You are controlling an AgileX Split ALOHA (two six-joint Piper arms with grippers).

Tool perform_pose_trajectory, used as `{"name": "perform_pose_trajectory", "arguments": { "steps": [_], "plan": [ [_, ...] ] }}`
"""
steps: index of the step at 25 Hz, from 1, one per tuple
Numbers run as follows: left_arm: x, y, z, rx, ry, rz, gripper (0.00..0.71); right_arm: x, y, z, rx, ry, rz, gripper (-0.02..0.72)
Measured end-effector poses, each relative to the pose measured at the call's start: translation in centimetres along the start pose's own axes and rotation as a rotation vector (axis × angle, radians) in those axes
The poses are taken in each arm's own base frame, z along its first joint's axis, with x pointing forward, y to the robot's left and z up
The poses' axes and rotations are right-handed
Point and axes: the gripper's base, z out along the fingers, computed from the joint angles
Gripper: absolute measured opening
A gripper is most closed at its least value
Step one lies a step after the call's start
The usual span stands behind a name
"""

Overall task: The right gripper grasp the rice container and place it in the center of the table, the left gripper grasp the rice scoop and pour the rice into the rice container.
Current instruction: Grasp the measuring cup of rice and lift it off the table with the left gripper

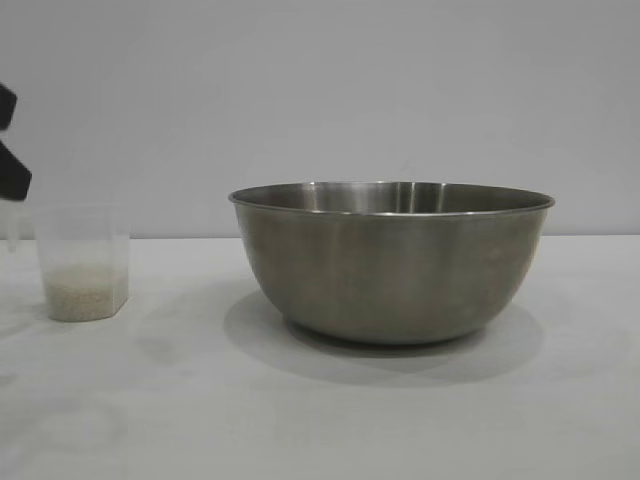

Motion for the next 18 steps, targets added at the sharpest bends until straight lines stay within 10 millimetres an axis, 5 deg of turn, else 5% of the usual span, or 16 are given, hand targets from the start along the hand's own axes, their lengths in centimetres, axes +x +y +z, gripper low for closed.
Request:
{"name": "perform_pose_trajectory", "arguments": {
  "steps": [5, 12, 18],
  "plan": [
    [2.2, 1.1, -1.4, -0.118, -0.006, -0.019, 0.238, 0.0, 0.0, 0.0, 0.000, 0.000, 0.000, 0.322],
    [4.2, 1.2, -0.2, -0.120, 0.086, -0.016, 0.238, 0.0, 0.0, 0.0, 0.000, 0.000, 0.000, 0.323],
    [4.0, 1.2, 1.0, -0.103, 0.071, -0.008, 0.238, 0.0, 0.0, 0.0, 0.000, 0.000, 0.000, 0.323]
  ]
}}
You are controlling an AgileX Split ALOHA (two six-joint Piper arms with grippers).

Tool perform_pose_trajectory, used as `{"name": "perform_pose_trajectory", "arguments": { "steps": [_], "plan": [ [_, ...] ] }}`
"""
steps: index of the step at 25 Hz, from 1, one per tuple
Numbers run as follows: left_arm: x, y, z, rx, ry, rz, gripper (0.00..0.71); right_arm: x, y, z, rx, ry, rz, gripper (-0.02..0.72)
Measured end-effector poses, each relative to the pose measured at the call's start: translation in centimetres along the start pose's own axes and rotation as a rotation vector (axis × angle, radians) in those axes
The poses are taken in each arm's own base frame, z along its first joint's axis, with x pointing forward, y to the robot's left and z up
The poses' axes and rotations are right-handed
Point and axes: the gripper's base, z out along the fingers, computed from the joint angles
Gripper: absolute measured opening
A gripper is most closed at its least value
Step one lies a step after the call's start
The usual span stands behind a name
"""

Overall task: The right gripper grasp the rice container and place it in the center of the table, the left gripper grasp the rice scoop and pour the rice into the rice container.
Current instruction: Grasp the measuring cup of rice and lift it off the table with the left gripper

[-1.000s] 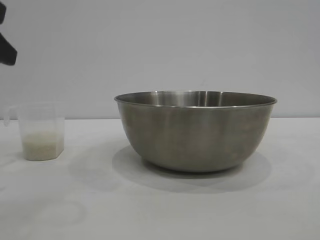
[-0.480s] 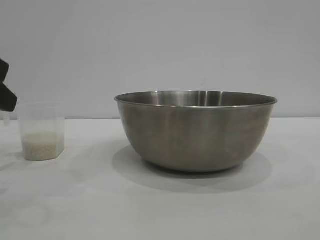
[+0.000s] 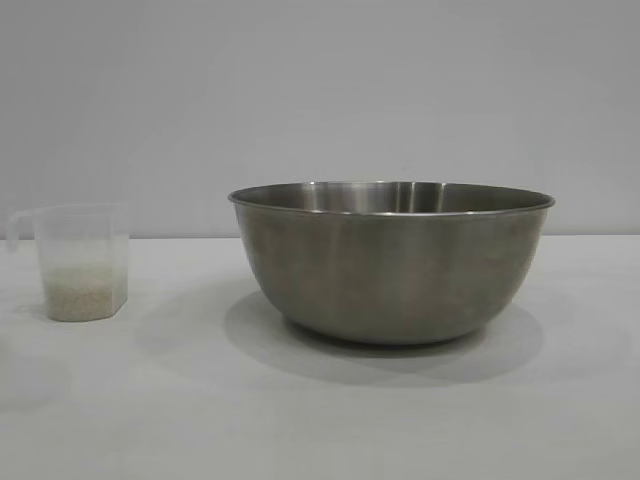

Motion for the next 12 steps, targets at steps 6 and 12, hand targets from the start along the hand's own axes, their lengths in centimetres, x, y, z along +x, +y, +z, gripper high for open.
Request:
{"name": "perform_pose_trajectory", "arguments": {
  "steps": [6, 12],
  "plan": [
    [-0.5, -0.1, 1.4, 0.003, -0.027, 0.001, 0.238, 0.0, 0.0, 0.0, 0.000, 0.000, 0.000, 0.323],
    [-0.9, -0.1, 2.2, 0.004, -0.047, 0.023, 0.238, 0.0, 0.0, 0.0, 0.000, 0.000, 0.000, 0.323]
  ]
}}
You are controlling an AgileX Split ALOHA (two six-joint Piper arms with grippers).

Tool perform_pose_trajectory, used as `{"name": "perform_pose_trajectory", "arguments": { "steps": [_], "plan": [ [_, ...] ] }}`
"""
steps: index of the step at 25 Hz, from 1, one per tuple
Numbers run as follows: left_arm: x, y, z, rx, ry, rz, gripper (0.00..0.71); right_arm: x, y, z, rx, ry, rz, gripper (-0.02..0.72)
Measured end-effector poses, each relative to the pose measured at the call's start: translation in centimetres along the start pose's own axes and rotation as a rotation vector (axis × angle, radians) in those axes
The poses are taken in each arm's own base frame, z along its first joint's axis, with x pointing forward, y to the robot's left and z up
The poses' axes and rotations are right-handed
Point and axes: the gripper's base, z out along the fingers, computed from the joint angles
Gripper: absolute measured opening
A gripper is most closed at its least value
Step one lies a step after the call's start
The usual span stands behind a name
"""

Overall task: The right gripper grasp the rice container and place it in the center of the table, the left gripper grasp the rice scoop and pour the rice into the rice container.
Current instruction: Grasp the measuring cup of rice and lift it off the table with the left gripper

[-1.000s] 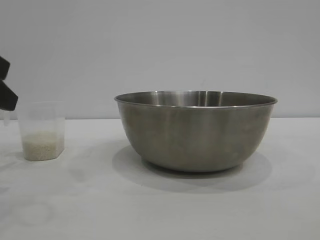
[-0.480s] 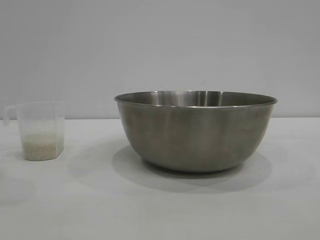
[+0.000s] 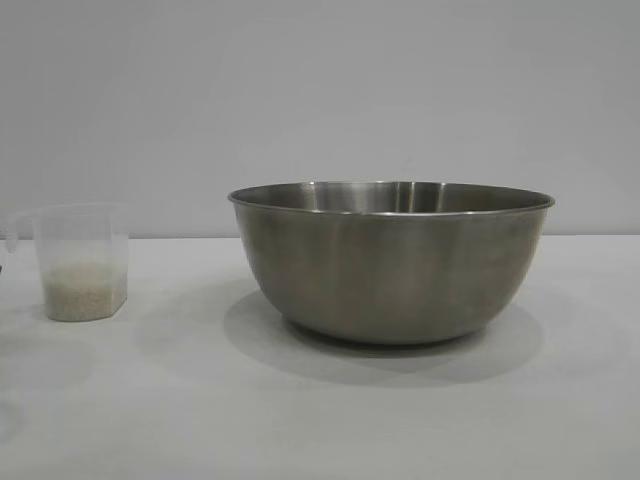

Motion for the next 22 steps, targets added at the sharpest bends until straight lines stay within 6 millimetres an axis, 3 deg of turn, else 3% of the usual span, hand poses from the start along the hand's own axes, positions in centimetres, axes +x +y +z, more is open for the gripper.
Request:
{"name": "perform_pose_trajectory", "arguments": {
  "steps": [13, 22],
  "plan": [
    [-0.4, -0.1, 2.2, 0.001, -0.032, 0.010, 0.238, 0.0, 0.0, 0.0, 0.000, 0.000, 0.000, 0.323],
    [-1.8, -0.2, 3.7, 0.002, -0.096, 0.024, 0.238, 0.0, 0.0, 0.0, 0.000, 0.000, 0.000, 0.323]
  ]
}}
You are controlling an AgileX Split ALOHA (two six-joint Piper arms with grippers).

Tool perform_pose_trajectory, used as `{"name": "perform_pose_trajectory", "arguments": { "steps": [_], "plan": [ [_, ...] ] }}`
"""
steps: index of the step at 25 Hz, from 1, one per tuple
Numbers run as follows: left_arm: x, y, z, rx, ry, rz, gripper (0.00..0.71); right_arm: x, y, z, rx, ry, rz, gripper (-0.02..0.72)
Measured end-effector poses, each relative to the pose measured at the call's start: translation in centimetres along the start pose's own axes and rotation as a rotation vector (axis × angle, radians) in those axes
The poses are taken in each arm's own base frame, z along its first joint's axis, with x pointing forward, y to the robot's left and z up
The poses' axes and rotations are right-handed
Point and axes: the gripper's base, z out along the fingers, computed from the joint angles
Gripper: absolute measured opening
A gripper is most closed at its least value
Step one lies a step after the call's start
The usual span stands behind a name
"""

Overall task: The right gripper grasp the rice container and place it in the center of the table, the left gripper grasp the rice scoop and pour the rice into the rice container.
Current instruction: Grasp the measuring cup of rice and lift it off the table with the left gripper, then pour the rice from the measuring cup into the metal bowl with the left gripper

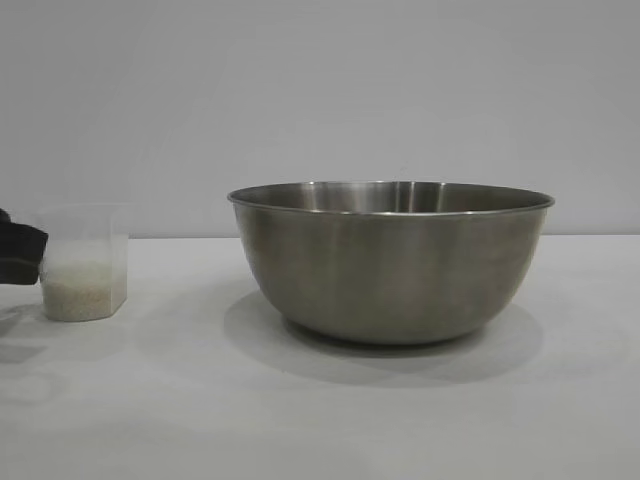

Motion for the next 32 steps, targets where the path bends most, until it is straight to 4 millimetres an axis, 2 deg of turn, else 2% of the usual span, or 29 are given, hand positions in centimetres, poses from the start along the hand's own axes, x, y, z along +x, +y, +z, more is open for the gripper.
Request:
{"name": "perform_pose_trajectory", "arguments": {
  "steps": [1, 4, 11, 15, 20, 25, 29, 32],
  "plan": [
    [-0.2, 0.0, 0.2, 0.002, -0.008, 0.002, 0.141, 0.0, 0.0, 0.0, 0.000, 0.000, 0.000, 0.323],
    [-0.6, -0.3, 0.6, 0.029, -0.028, 0.036, 0.000, 0.0, 0.0, 0.0, 0.000, 0.000, 0.000, 0.323],
    [-1.8, -1.3, 1.8, 0.137, -0.080, 0.100, 0.000, 0.0, 0.0, 0.0, 0.000, 0.000, 0.000, 0.323],
    [-4.4, -2.3, 2.2, 0.228, -0.178, 0.201, 0.000, 0.0, 0.0, 0.0, 0.000, 0.000, 0.000, 0.323],
    [-9.3, -3.4, 2.0, 0.306, -0.379, 0.413, 0.000, 0.0, 0.0, 0.0, 0.000, 0.000, 0.000, 0.323],
    [-13.5, -5.1, 1.4, 0.400, -0.600, 0.754, 0.000, 0.0, 0.0, 0.0, 0.000, 0.000, 0.000, 0.323],
    [-15.4, -6.8, 1.4, 0.491, -0.735, 0.977, 0.000, 0.0, 0.0, 0.0, 0.000, 0.000, 0.000, 0.323],
    [-15.8, -9.1, 1.5, 0.522, -0.794, 1.211, 0.000, 0.0, 0.0, 0.0, 0.000, 0.000, 0.000, 0.323]
  ]
}}
